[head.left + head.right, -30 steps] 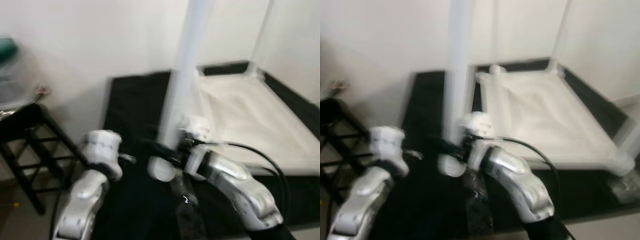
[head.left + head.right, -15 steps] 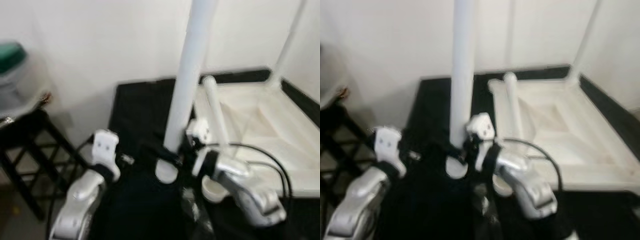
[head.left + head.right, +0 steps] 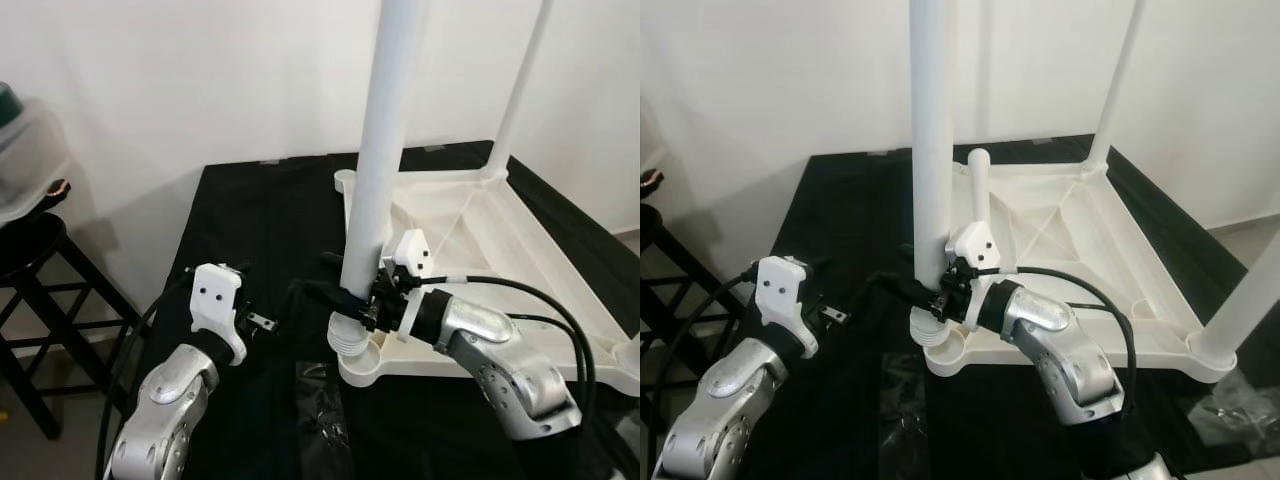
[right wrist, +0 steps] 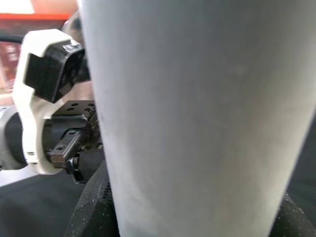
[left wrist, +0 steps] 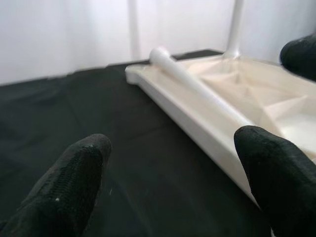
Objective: Building children table
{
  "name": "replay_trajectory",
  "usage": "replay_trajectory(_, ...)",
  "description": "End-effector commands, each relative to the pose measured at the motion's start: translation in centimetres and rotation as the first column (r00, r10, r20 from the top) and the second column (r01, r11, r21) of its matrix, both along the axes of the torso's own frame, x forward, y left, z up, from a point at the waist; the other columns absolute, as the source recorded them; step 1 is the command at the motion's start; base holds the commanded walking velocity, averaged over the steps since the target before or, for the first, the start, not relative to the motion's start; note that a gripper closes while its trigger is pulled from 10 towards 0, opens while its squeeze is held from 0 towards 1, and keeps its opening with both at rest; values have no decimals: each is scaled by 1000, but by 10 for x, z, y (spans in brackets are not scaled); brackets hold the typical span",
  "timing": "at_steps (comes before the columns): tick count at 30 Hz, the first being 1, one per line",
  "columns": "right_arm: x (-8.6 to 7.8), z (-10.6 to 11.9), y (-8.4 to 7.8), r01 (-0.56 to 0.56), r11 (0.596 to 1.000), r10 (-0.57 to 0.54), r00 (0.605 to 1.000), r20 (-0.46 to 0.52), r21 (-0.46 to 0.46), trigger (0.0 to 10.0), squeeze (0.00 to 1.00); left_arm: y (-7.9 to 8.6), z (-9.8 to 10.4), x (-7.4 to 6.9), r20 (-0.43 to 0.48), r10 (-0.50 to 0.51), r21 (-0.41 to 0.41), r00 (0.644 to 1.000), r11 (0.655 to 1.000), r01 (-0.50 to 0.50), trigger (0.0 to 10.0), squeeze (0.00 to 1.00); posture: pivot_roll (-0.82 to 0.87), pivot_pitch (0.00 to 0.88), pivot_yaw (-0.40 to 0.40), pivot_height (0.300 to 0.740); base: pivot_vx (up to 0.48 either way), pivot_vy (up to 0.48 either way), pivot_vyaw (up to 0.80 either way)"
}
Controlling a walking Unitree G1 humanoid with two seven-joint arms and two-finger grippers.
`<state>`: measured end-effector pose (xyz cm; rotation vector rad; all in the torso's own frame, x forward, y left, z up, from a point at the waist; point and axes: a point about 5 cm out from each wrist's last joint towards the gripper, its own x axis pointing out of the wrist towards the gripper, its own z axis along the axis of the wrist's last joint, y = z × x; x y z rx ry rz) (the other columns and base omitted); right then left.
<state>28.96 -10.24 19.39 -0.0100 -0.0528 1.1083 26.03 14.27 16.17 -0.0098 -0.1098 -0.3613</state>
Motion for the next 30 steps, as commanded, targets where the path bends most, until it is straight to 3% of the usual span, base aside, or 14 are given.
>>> replay_trajectory(1,5,8,1,-20,1000,20,999,35,20,10000,0,5,0,-2,-12,6,22,1000,1000,-6,10000,0,-3,56,4,740,0,-480,0)
replay_trajectory(7,5,12,6,-38,998,36,999,35,42,10000,0,4,-1,-3,-16,19,5,1000,1000,-19,10000,0,-2,63,-1,740,0,-480,0)
replay_trajectory(14,-1,13,20,-98,991,96,995,26,93,10000,0,8,-2,-1,-35,76,-23,997,997,-77,10000,0,-2,68,-1,740,0,0,457)
replay_trajectory(24,2,10,14,-224,974,225,974,41,-28,10000,0,19,-3,1,-30,158,17,987,987,-158,10000,0,-10,77,-4,740,0,0,773)
replay_trajectory(29,10,13,6,-237,968,242,969,51,-86,10000,0,20,-2,-1,-29,170,28,985,985,-169,10000,0,-11,86,-6,740,0,0,0)
replay_trajectory(30,19,19,3,-239,966,247,967,67,-103,10000,0,20,-2,-3,-28,173,45,985,984,-171,10000,0,-10,98,-5,740,0,0,0)
